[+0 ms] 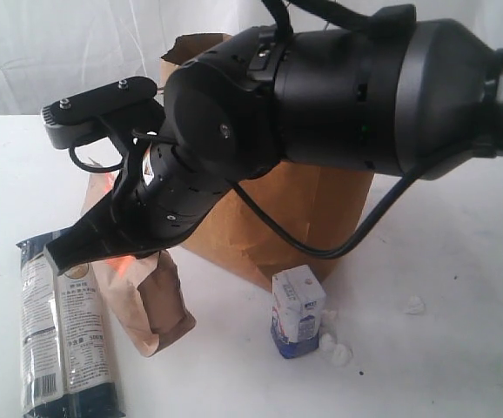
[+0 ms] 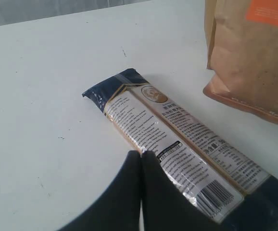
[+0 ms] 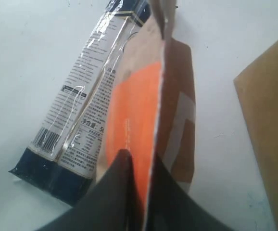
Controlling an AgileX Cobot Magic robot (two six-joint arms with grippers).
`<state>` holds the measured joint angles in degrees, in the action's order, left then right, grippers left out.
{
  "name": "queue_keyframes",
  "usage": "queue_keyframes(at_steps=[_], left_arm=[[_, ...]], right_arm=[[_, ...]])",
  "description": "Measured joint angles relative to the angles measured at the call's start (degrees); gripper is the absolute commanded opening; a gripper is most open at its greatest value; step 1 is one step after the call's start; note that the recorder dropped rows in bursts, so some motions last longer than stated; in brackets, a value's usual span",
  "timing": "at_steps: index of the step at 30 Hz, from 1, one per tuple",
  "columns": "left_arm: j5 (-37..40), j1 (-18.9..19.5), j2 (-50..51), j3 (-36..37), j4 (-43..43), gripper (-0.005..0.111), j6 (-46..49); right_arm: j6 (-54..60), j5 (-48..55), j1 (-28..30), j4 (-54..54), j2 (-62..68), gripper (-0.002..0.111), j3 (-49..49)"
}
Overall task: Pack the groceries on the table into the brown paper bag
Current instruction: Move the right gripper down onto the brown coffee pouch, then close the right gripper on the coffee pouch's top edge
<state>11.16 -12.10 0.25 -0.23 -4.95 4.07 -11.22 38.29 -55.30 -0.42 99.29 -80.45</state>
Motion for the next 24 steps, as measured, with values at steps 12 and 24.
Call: queue_keyframes(at_steps=[12,24], left_arm=[[0.0,0.0,0.0,0.0,0.0,0.000,0.0],[0.0,0.0,0.0,0.0,0.0,0.000,0.0]], right_arm=[[0.1,2.0,0.0,-0.3,0.0,0.000,0.0],[0.1,-1.8,0.0,-1.1,0.0,0.000,0.0]])
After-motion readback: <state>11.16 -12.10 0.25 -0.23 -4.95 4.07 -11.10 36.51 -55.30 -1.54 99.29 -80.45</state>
